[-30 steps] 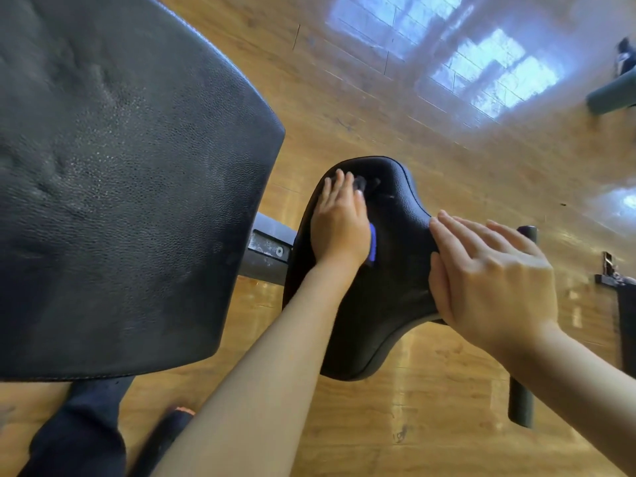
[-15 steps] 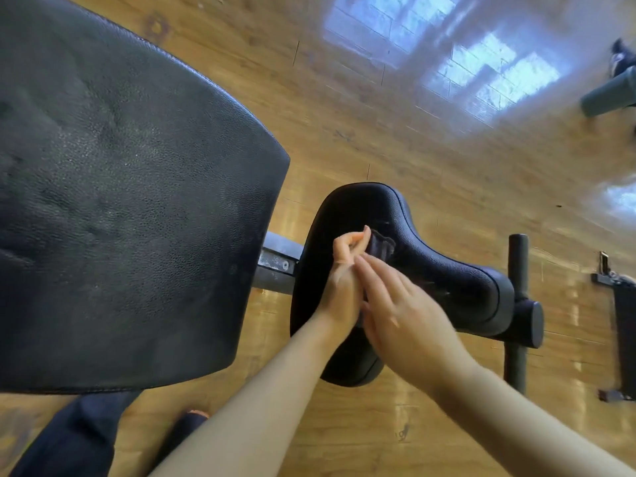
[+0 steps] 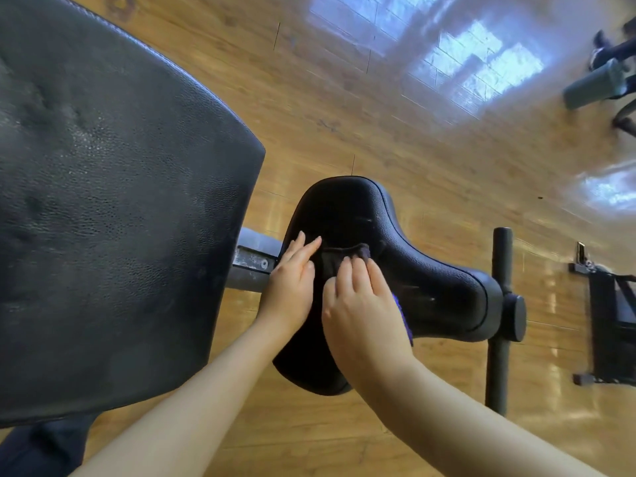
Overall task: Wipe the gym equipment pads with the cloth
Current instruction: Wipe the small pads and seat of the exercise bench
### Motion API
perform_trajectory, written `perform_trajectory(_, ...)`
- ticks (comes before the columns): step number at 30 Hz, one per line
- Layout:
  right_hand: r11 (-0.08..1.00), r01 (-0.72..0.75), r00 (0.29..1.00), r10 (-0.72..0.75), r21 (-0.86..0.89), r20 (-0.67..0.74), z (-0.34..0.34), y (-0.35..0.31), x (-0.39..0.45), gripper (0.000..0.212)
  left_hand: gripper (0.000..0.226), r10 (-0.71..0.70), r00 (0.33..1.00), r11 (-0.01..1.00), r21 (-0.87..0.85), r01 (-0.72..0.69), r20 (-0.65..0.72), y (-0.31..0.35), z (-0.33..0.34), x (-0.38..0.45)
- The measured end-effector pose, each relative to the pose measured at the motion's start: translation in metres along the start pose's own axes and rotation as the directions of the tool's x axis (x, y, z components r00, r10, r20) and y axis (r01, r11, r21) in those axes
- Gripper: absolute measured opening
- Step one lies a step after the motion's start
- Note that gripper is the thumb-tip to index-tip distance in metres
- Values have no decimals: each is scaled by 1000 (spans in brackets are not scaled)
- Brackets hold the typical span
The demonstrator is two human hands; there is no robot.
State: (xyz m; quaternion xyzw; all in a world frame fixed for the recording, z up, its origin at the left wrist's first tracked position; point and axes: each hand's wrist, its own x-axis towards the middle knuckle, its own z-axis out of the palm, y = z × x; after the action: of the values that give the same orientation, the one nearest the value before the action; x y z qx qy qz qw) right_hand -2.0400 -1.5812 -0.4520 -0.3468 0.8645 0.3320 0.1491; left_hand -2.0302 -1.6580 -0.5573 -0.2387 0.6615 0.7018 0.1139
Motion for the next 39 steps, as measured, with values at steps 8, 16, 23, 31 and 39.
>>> perform_trajectory(8,998,37,998,-34,-59,48,-4,9,37,66,47,20,990,987,153,-42,141,3,-18,4)
perform_trajectory(16,994,105,994,-105,3,0,4,18,-19,49,49,16,974,978,199,-62,227,0,-19,-2)
perform_trajectory(23,997,34,999,-32,-67,26,0,21,55,60,57,0,978,947,314,-67,207,3,-10,-4)
perform_trajectory(31,999,35,999,-35,10,5,-1,42,21,59,57,-31,974,904,421,-68,224,3,-10,-3)
perform_trajectory(39,997,32,999,-35,67,39,-15,54,5,61,65,-87,953,858,508,-76,290,11,-20,-2)
